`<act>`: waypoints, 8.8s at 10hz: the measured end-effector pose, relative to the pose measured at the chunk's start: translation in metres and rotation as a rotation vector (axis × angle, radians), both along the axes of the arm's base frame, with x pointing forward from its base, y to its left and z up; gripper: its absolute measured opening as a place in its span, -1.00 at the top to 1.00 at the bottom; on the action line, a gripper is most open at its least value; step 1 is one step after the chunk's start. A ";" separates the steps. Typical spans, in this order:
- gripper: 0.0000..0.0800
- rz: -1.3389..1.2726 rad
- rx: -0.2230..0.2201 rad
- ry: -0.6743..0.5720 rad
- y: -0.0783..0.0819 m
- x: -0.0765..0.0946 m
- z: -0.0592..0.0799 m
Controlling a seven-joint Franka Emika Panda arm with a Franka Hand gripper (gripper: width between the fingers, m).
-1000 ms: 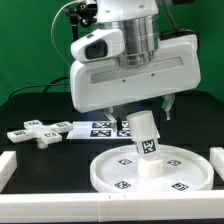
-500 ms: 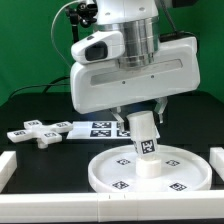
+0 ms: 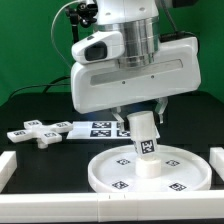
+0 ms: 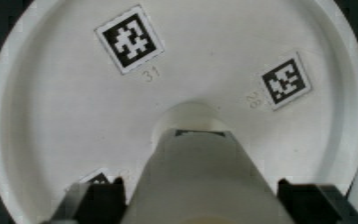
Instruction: Assemble round table
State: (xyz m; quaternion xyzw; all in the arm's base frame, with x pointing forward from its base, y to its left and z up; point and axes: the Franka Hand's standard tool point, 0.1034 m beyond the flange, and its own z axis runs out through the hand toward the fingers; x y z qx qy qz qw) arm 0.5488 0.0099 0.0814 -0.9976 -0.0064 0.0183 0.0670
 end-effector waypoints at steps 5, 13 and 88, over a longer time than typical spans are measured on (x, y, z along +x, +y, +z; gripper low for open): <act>-0.02 -0.548 -0.005 0.080 0.014 0.003 -0.002; -0.02 -0.998 0.001 0.154 0.024 0.003 -0.002; -0.02 0.657 -0.100 -0.017 0.025 0.002 -0.003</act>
Offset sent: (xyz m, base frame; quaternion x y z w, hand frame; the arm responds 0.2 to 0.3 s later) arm 0.0003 0.0049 -0.0032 -0.0233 -0.0112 0.2684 0.9630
